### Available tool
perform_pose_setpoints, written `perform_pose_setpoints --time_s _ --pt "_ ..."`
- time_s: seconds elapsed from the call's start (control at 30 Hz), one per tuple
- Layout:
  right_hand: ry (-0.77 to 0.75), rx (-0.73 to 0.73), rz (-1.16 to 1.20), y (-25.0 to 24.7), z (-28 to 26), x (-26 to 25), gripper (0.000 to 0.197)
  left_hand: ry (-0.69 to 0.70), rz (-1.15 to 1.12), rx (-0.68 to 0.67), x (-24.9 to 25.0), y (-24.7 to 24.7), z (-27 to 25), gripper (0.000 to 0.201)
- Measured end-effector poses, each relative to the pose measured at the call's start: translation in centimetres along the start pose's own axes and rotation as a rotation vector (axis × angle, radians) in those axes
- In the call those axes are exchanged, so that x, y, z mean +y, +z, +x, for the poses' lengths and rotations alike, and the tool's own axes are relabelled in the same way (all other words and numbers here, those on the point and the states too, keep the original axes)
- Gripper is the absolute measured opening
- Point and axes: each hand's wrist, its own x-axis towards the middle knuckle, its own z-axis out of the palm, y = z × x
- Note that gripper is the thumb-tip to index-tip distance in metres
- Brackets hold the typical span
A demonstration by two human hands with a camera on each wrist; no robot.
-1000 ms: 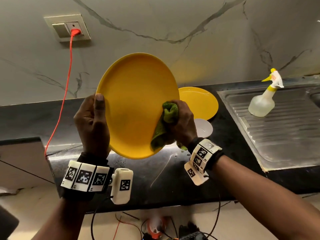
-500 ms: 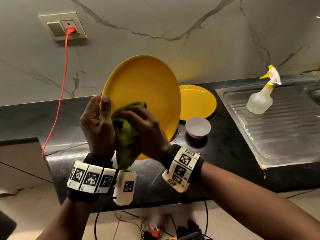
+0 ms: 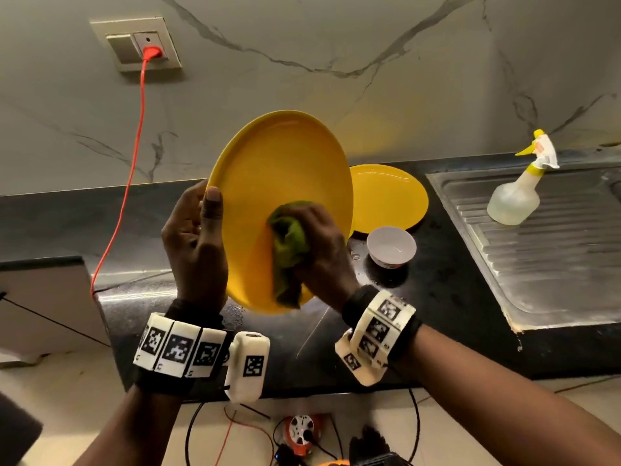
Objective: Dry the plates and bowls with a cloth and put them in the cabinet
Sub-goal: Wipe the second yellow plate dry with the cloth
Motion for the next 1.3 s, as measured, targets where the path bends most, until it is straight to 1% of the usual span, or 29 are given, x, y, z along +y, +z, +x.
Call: perform_pose_setpoints --time_s 0.1,0.17,0.2,0.27,0.33,0.37,0.43,0.5,0.57,0.67,0.77,0.83,0.9,0.93,0.97,1.03,1.07,1.1,1.17,1.2,1.27,1.3 --pt "-0.055 -0.196 -0.002 1.5 -2.8 -1.0 0.045 -0.016 -0.005 0.028 -0.2 0.0 0.1 0.024" --pt "-0.121 -0.262 -0.024 2.2 -3.8 -1.0 0.054 -0.017 0.016 0.035 -0.1 0.1 -0.1 0.035" --pt "-0.133 -0.263 -0.009 2.4 -3.6 -1.2 0.055 -0.012 0.024 0.03 0.1 0.2 -0.2 0.04" --pt "-0.123 -0.213 0.033 2.4 -2.3 -2.0 0.057 -0.005 0.037 0.019 0.4 0.5 -0.3 0.052" --pt "-0.116 -0.096 0.044 2.2 -0.3 -3.0 0.059 -0.019 0.028 0.011 0.6 0.7 -0.2 0.057" --pt "-0.118 -0.03 0.037 2.0 0.8 -3.5 0.058 -0.028 0.022 0.0 0.8 0.8 -0.1 0.053" --pt "-0.139 0.06 0.023 1.5 2.9 -4.2 0.051 -0.023 0.05 -0.017 0.8 1.0 0.1 0.038" --pt "-0.169 0.057 0.016 1.3 3.8 -4.4 0.043 -0.012 0.064 -0.008 0.8 1.0 0.3 0.023" --pt "-0.207 -0.006 0.007 1.6 2.9 -4.1 0.039 -0.005 0.054 0.003 0.5 0.9 0.5 0.02" --pt "-0.294 -0.134 -0.047 2.3 -0.4 -2.5 0.04 0.012 0.09 0.025 -0.1 0.7 0.4 0.025" --pt "-0.385 -0.256 -0.157 2.1 -3.2 0.2 0.05 0.023 0.1 0.028 -0.7 0.5 0.3 0.024" --pt "-0.42 -0.349 -0.244 1.2 -3.9 1.9 0.055 0.02 0.089 0.027 -1.0 0.2 0.4 0.024" --pt "-0.447 -0.404 -0.343 -0.2 -3.7 3.3 0.048 0.026 0.092 0.028 -1.1 -0.2 0.7 0.025" --pt "-0.428 -0.399 -0.395 -1.1 -3.3 4.0 0.046 0.037 0.109 0.027 -1.0 -0.5 1.0 0.026" --pt "-0.368 -0.362 -0.43 -1.9 -2.5 4.6 0.045 0.053 0.127 0.025 -0.9 -0.6 1.2 0.027" --pt "-0.177 -0.207 -0.431 -3.4 -0.4 5.5 0.046 0.07 0.154 0.016 -0.8 -0.9 1.6 0.028" --pt "-0.108 -0.146 -0.414 -4.0 0.6 5.9 0.046 0.076 0.157 0.011 -0.7 -1.0 1.7 0.029" --pt "-0.071 -0.111 -0.408 -4.4 1.4 6.1 0.046 0.082 0.158 0.005 -0.6 -1.0 1.6 0.029" --pt "-0.032 -0.109 -0.411 -4.5 1.9 6.4 0.048 0.096 0.155 -0.001 -0.6 -1.0 1.3 0.029" --pt "0.011 -0.106 -0.403 -4.3 1.6 6.2 0.051 0.101 0.147 0.001 -0.6 -0.9 1.2 0.03" --pt "0.147 -0.134 -0.357 -3.4 -0.1 5.8 0.056 0.107 0.13 0.015 -0.6 -0.8 1.0 0.03" --pt "0.198 -0.181 -0.32 -2.8 -1.1 5.1 0.056 0.112 0.122 0.027 -0.6 -0.7 0.9 0.028"
